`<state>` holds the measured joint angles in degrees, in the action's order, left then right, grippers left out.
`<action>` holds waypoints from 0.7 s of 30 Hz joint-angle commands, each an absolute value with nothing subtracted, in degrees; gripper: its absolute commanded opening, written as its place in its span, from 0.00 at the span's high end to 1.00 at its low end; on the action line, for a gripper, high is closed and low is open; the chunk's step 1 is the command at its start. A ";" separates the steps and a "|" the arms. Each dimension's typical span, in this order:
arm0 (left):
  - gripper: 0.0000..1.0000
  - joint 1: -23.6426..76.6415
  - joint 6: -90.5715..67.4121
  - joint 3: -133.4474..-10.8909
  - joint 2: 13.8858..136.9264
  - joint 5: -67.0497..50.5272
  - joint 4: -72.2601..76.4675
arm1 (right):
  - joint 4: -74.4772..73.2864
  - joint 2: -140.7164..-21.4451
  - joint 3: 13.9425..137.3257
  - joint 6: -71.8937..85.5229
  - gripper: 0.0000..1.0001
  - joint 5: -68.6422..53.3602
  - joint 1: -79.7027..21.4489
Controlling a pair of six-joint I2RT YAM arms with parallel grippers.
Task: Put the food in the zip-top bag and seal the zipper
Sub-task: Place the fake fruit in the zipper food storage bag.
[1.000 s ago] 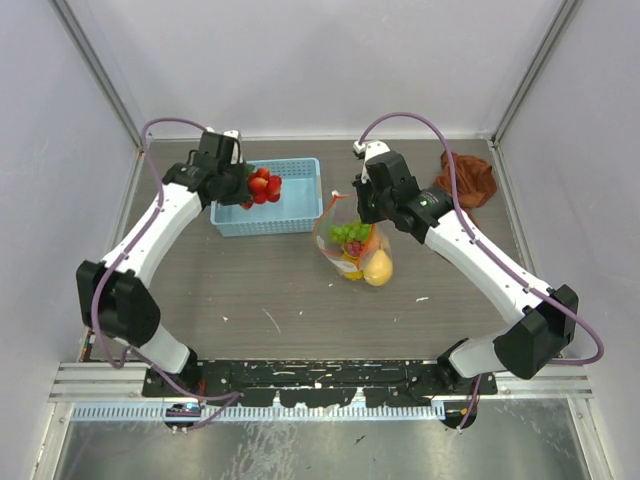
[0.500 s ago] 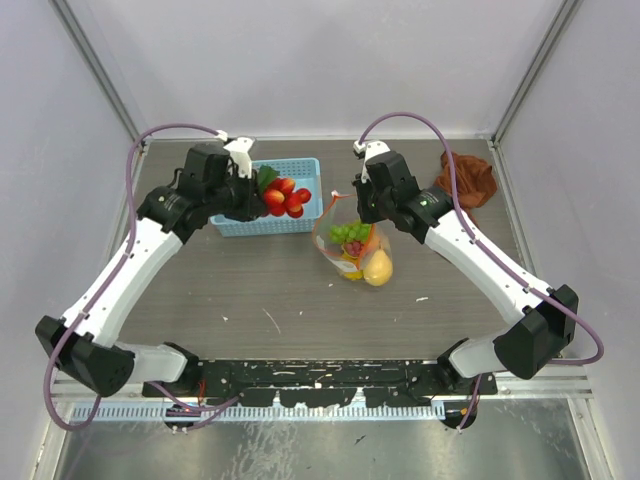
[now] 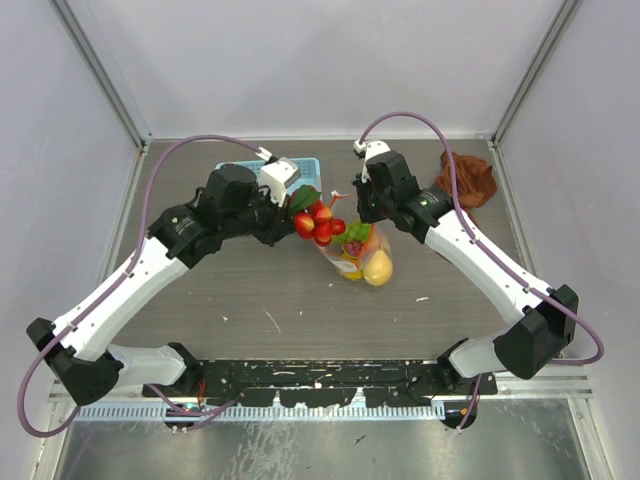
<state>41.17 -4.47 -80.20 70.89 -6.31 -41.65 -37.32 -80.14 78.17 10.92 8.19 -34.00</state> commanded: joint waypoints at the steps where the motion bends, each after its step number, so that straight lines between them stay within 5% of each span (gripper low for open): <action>1: 1.00 44.53 -0.54 -80.40 69.96 -3.41 -35.09 | -34.05 -79.60 78.92 11.52 1.00 7.49 -33.92; 21: 1.00 54.71 8.71 -84.22 76.89 9.85 -33.95 | -33.93 -79.76 78.84 11.78 1.00 6.42 -33.90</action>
